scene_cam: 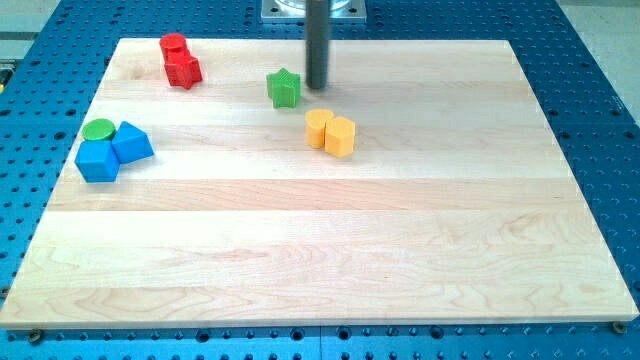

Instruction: Push the green star into the green circle

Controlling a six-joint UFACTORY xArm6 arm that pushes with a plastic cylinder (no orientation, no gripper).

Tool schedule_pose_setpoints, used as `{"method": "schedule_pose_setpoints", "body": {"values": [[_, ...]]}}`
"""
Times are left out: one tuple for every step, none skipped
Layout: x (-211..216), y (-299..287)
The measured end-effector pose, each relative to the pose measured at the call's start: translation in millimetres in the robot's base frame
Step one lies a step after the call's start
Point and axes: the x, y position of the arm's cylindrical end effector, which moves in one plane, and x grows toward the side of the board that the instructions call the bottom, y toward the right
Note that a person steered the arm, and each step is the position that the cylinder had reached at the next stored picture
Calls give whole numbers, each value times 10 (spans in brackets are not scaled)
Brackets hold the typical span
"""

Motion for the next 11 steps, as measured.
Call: {"method": "schedule_pose_setpoints", "body": {"values": [[156, -677], [170, 49], [409, 117], [799, -717], [723, -1053], [491, -992], [498, -1689], [499, -2171], [504, -2333], [373, -2367], [362, -1901]]}}
